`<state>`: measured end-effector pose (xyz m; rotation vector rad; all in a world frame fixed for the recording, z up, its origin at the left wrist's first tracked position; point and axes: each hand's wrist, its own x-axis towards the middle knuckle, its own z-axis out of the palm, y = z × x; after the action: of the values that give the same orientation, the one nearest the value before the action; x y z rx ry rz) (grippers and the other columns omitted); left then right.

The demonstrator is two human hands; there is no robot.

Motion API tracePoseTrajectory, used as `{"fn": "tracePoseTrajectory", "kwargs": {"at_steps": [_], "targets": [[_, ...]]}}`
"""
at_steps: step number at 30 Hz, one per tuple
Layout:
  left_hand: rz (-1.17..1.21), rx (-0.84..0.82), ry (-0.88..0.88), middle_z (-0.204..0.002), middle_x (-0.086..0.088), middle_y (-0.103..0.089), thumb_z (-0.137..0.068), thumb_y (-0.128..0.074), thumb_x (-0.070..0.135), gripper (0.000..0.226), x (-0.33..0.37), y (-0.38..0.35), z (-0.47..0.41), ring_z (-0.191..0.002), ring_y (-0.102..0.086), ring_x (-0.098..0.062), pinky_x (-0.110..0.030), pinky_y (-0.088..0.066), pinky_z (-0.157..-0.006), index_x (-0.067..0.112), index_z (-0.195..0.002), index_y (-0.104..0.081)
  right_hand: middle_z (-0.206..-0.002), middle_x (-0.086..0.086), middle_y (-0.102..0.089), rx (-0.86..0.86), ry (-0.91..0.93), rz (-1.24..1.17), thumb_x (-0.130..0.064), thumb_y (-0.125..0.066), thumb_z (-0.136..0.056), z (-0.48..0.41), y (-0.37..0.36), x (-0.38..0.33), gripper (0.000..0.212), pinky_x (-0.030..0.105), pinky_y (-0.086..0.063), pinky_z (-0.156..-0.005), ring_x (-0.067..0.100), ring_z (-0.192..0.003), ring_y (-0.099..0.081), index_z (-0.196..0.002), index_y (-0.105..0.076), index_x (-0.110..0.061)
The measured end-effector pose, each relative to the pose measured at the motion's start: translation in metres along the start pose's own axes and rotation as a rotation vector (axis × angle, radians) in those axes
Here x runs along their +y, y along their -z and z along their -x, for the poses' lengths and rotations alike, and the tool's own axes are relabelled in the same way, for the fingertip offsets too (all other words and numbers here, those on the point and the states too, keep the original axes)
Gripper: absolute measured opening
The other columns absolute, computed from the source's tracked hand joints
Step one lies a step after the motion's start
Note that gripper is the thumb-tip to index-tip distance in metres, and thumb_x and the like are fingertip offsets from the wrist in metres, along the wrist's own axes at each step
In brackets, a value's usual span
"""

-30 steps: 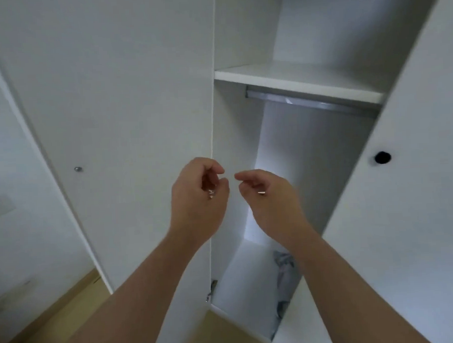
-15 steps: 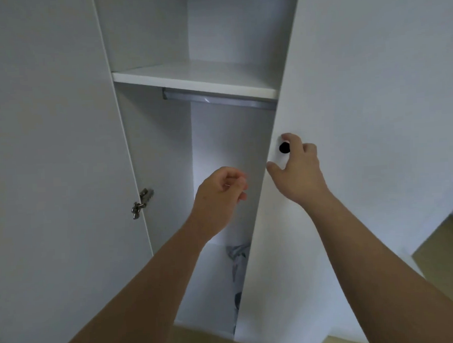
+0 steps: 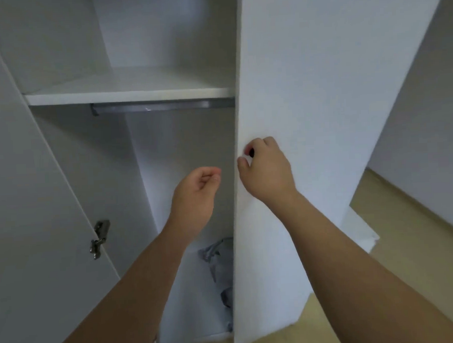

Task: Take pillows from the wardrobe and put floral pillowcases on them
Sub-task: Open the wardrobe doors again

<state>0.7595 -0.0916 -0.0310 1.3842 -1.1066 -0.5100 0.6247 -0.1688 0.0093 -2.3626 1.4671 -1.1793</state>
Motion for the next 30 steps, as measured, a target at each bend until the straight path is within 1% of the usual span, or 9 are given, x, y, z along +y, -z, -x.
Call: {"fn": "tracePoseTrajectory", "kwargs": {"at_steps": [2, 6, 10, 14, 17, 19, 22, 26, 30], "targets": [[-0.002, -0.016, -0.008, -0.106, 0.014, -0.07, -0.101, -0.055, 0.028, 0.02, 0.002, -0.014, -0.002, -0.098, -0.064, 0.001, -0.011, -0.046, -0.086, 0.026, -0.116, -0.068, -0.108, 0.001, -0.058, 0.054, -0.024, -0.047, -0.037, -0.053, -0.096, 0.018, 0.012, 0.003, 0.022, 0.043, -0.055, -0.078, 0.022, -0.086, -0.062, -0.1, -0.064, -0.018], [0.225, -0.214, -0.001, -0.119, 0.001, -0.073, -0.096, -0.046, 0.054, 0.046, 0.013, -0.046, 0.009, -0.113, -0.067, -0.015, -0.036, -0.05, -0.102, 0.021, -0.12, -0.068, -0.096, -0.007, -0.06, 0.115, -0.077, -0.072, -0.046, -0.043, -0.102, 0.064, 0.049, 0.011, 0.033, 0.033, -0.052, -0.078, 0.01, -0.083, -0.058, -0.095, -0.066, -0.023], [0.46, -0.415, 0.003, -0.107, -0.013, -0.077, -0.105, -0.042, 0.041, 0.048, 0.038, -0.08, 0.043, -0.103, -0.073, -0.028, -0.037, -0.056, -0.086, 0.004, -0.112, -0.072, -0.081, -0.005, -0.06, 0.21, -0.188, -0.157, -0.041, -0.043, -0.104, 0.106, 0.09, 0.017, 0.04, 0.029, -0.046, -0.075, 0.009, -0.081, -0.054, -0.082, -0.062, -0.014], [0.44, -0.562, -0.098, -0.101, -0.007, -0.079, -0.105, -0.046, 0.029, 0.036, 0.054, -0.103, 0.074, -0.097, -0.074, -0.024, -0.036, -0.059, -0.078, 0.007, -0.106, -0.075, -0.064, -0.001, -0.049, 0.353, -0.383, -0.318, -0.045, -0.043, -0.103, 0.133, 0.121, 0.032, 0.051, 0.035, -0.044, -0.065, 0.014, -0.064, -0.048, -0.074, -0.05, -0.003], [0.379, -0.691, -0.186, -0.104, 0.003, -0.079, -0.097, -0.053, 0.03, 0.025, 0.062, -0.118, 0.087, -0.103, -0.073, -0.018, -0.038, -0.059, -0.084, 0.024, -0.105, -0.076, -0.078, 0.016, -0.065, 0.409, -0.505, -0.456, -0.06, -0.043, -0.096, 0.139, 0.137, 0.051, 0.065, 0.049, -0.055, -0.077, 0.032, -0.074, -0.061, -0.084, -0.052, 0.003], [0.354, -0.726, -0.22, -0.106, 0.005, -0.078, -0.098, -0.06, 0.022, 0.02, 0.065, -0.129, 0.09, -0.104, -0.072, -0.015, -0.037, -0.058, -0.089, 0.02, -0.109, -0.076, -0.084, 0.023, -0.064, 0.435, -0.563, -0.519, -0.064, -0.042, -0.093, 0.142, 0.144, 0.061, 0.071, 0.055, -0.054, -0.082, 0.036, -0.077, -0.061, -0.089, -0.05, 0.006], [0.25, -0.809, -0.288, -0.113, 0.008, -0.076, -0.094, -0.067, 0.011, 0.026, 0.073, -0.142, 0.093, -0.108, -0.07, -0.004, -0.029, -0.054, -0.099, 0.012, -0.119, -0.074, -0.089, 0.001, -0.063, 0.496, -0.606, -0.561, -0.054, -0.04, -0.099, 0.152, 0.154, 0.071, 0.054, 0.044, -0.051, -0.085, 0.015, -0.081, -0.059, -0.097, -0.058, -0.002], [0.075, -0.946, -0.434, -0.121, 0.015, -0.07, -0.092, -0.07, 0.021, 0.037, 0.087, -0.161, 0.096, -0.111, -0.063, 0.011, -0.012, -0.046, -0.101, 0.017, -0.129, -0.068, -0.102, -0.007, -0.066, 0.588, -0.702, -0.63, -0.046, -0.041, -0.103, 0.164, 0.172, 0.091, 0.037, 0.026, -0.051, -0.086, 0.004, -0.094, -0.063, -0.113, -0.059, -0.016], [-0.014, -1.06, -0.5, -0.131, 0.014, -0.065, -0.09, -0.066, 0.041, 0.053, 0.097, -0.19, 0.102, -0.118, -0.059, 0.01, -0.019, -0.042, -0.107, 0.024, -0.14, -0.057, -0.101, -0.005, -0.072, 0.735, -0.777, -0.562, -0.055, -0.032, -0.101, 0.171, 0.185, 0.109, 0.051, 0.037, -0.054, -0.091, 0.011, -0.097, -0.068, -0.105, -0.067, -0.018]]}}
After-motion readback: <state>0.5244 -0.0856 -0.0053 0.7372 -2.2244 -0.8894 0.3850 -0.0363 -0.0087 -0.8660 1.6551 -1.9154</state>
